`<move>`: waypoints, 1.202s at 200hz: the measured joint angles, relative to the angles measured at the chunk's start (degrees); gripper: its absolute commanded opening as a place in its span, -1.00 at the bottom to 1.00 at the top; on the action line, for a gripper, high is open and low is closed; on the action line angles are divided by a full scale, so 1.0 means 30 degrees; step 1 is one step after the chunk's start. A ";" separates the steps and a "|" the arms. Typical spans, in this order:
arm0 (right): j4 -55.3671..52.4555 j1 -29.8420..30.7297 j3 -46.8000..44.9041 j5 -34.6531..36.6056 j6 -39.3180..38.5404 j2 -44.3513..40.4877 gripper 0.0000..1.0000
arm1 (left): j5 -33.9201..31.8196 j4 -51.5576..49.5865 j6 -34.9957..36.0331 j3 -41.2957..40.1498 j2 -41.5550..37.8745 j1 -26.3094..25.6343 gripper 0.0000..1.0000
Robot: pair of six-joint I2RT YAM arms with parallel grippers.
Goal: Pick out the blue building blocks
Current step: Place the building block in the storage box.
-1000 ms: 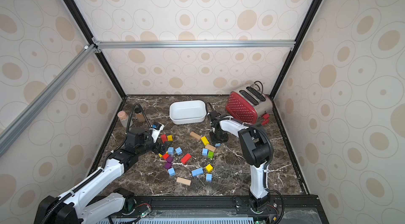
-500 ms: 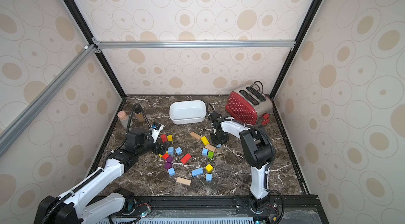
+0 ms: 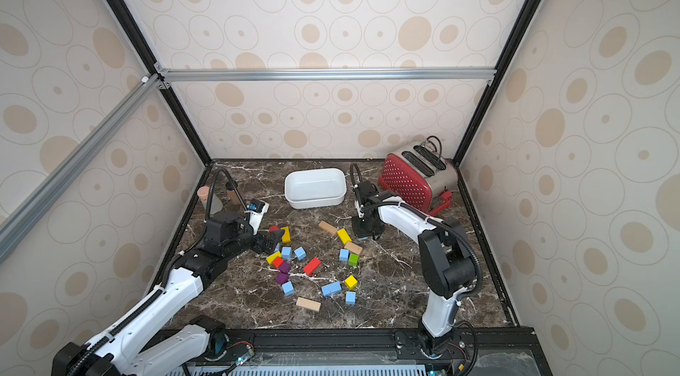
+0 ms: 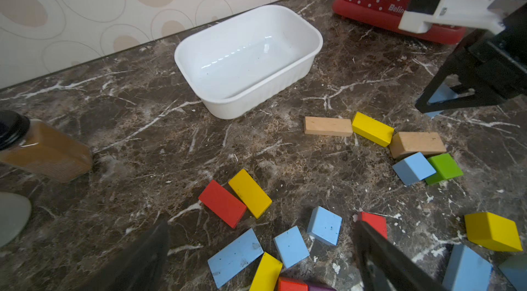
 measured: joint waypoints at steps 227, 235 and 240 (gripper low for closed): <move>-0.4415 0.0816 1.9030 0.0495 -0.3133 0.9617 -1.00 | -0.0678 0.0991 0.0386 0.5333 0.6120 0.2433 0.99; -0.4408 0.0816 1.9613 0.0576 -0.3228 1.0156 -1.00 | -0.0678 0.1188 0.0335 0.5289 0.6302 0.2441 0.99; -0.4437 0.0816 1.9985 0.0641 -0.3286 1.0469 -1.00 | -0.0678 0.1275 0.0291 0.5260 0.6382 0.2448 0.99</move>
